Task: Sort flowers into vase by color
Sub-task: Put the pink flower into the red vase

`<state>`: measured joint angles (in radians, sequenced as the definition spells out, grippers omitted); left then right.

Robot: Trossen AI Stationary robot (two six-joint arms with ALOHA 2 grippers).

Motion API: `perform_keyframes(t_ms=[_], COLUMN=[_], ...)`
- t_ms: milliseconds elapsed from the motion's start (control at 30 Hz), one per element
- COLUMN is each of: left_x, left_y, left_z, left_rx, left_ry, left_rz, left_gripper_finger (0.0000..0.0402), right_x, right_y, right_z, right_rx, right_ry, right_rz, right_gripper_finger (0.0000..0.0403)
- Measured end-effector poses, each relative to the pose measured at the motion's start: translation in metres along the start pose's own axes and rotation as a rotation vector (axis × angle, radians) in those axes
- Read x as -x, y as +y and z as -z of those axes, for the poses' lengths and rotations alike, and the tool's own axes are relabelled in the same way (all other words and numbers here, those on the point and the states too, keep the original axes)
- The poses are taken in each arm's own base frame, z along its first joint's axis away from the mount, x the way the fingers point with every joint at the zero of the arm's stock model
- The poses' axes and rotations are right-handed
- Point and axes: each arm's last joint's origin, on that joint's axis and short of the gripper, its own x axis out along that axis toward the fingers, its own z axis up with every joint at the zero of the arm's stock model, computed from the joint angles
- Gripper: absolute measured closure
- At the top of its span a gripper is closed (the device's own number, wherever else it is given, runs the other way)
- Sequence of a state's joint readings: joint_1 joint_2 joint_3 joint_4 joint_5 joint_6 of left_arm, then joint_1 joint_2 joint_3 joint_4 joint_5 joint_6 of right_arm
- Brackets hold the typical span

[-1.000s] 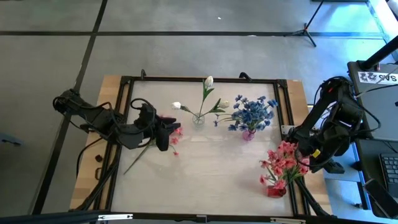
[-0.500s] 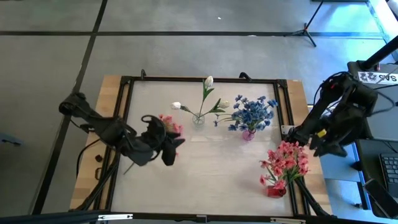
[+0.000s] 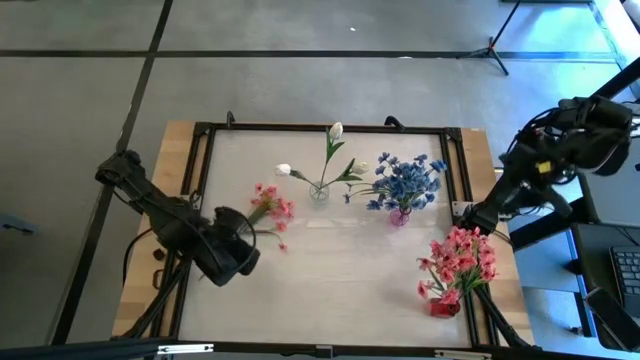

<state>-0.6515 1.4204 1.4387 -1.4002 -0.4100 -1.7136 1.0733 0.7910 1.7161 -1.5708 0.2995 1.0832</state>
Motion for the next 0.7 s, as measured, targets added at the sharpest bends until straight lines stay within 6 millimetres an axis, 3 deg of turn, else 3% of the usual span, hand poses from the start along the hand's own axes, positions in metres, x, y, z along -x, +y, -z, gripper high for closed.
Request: perform_keyframes(t_ms=[333,700], left_x=[-0.069,-0.133], left_y=[0.043,0.074], left_z=[0.027,0.017], left_rx=[0.046,0.034], left_ry=[0.325,0.492], left_rz=[-0.406,-0.472], left_gripper_finger=[0.0186,0.0158], right_x=[0.022,0.025], right_y=[-0.006,-0.008], right_z=[-0.015,-0.019], right_rx=[0.032,0.104], right_ry=[-0.332,-0.458], right_rz=[0.1,0.199], right_gripper_finger=[0.026,0.026])
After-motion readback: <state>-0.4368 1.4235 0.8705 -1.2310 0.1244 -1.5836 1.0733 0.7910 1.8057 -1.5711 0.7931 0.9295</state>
